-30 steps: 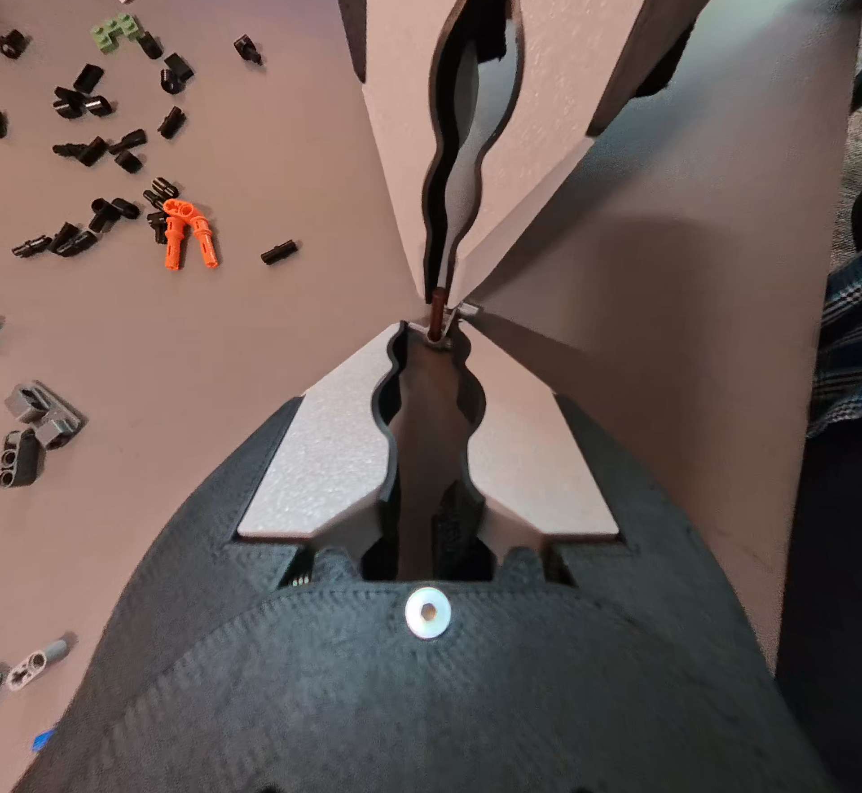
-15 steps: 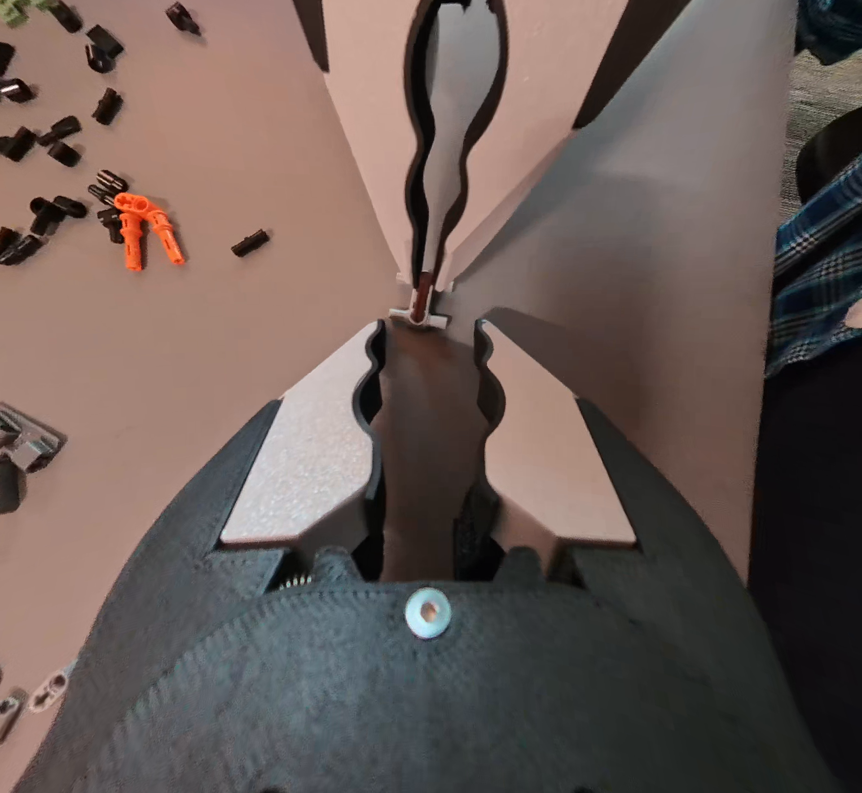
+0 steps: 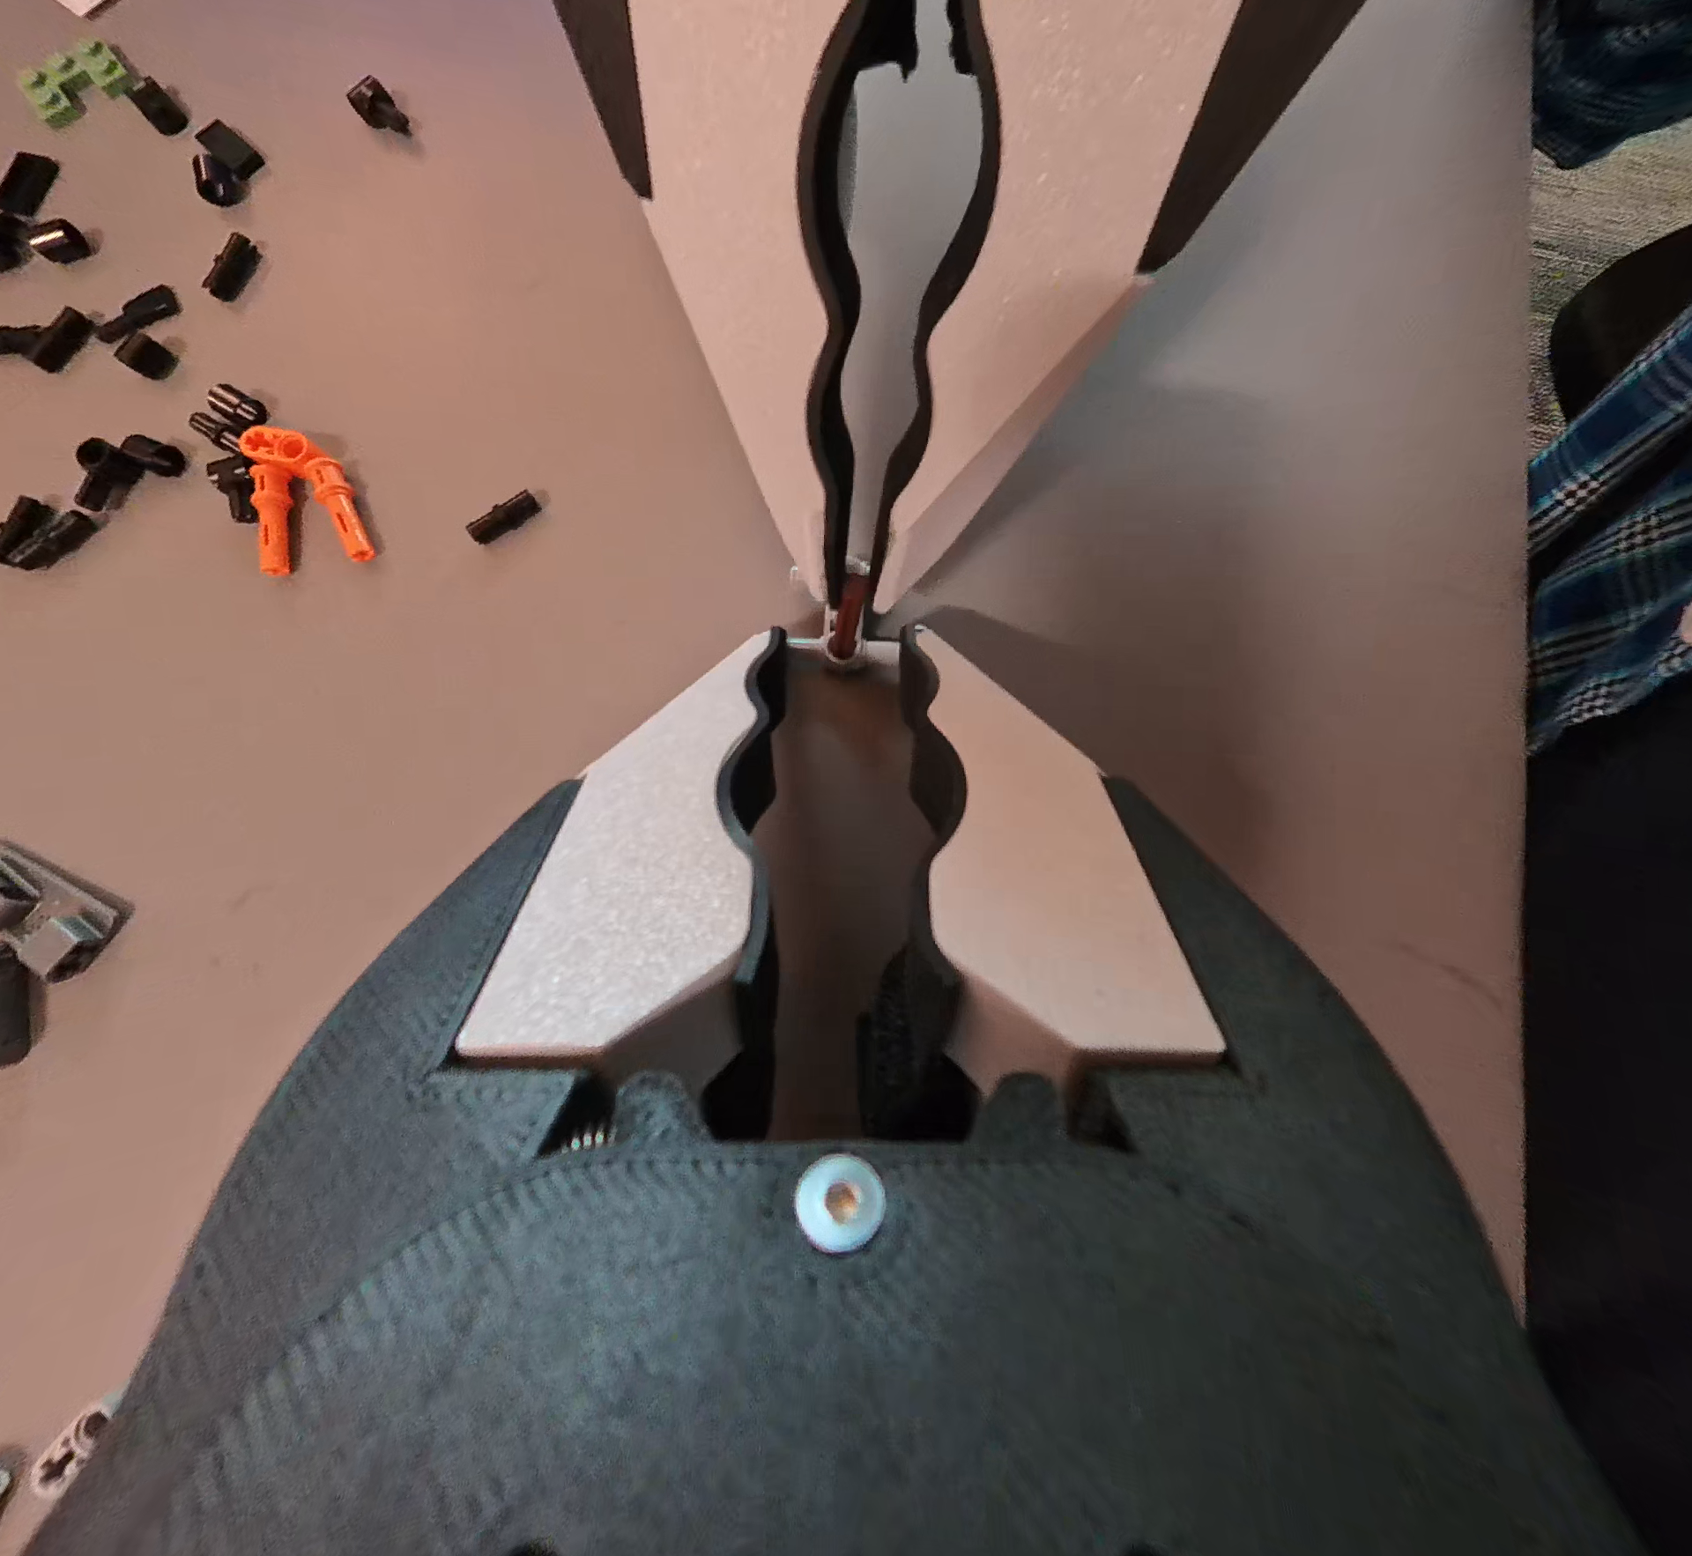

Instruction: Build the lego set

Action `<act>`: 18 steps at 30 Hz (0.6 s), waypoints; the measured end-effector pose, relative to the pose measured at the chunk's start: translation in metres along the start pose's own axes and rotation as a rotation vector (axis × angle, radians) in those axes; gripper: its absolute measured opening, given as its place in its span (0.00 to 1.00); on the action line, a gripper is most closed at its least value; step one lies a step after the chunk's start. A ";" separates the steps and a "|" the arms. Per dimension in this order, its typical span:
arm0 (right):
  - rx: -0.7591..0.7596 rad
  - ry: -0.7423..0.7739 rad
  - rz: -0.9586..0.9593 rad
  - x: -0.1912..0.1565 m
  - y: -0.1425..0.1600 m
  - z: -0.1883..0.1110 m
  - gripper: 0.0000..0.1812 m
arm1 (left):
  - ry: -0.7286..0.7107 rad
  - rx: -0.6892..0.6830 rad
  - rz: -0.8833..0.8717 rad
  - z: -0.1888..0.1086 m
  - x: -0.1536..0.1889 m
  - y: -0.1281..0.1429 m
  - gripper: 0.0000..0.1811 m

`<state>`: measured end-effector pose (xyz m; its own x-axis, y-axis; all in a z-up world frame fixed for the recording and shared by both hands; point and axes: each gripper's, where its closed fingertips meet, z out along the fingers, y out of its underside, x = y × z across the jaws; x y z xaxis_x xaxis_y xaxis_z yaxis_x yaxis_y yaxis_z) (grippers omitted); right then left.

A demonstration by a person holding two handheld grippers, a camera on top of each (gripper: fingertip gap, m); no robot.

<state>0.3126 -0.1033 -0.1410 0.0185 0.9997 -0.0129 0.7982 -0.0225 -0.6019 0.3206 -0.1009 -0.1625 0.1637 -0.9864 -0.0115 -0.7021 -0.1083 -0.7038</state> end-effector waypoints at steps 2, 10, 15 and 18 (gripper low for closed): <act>-0.005 0.004 -0.003 0.000 0.000 0.000 0.01 | -0.004 0.002 -0.005 0.000 0.001 0.000 0.13; -0.084 0.037 -0.033 -0.003 0.002 0.004 0.01 | -0.074 -0.002 0.015 -0.001 0.004 -0.007 0.13; -0.059 0.034 -0.013 -0.003 0.001 0.005 0.01 | -0.112 -0.004 0.016 -0.004 0.004 -0.007 0.13; 0.021 0.036 0.058 0.000 -0.005 0.002 0.03 | -0.132 0.024 0.006 -0.009 0.001 -0.011 0.13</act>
<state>0.3079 -0.1028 -0.1397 0.0866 0.9960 -0.0199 0.7823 -0.0803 -0.6177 0.3221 -0.1019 -0.1488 0.2504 -0.9621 -0.1079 -0.6871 -0.0981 -0.7199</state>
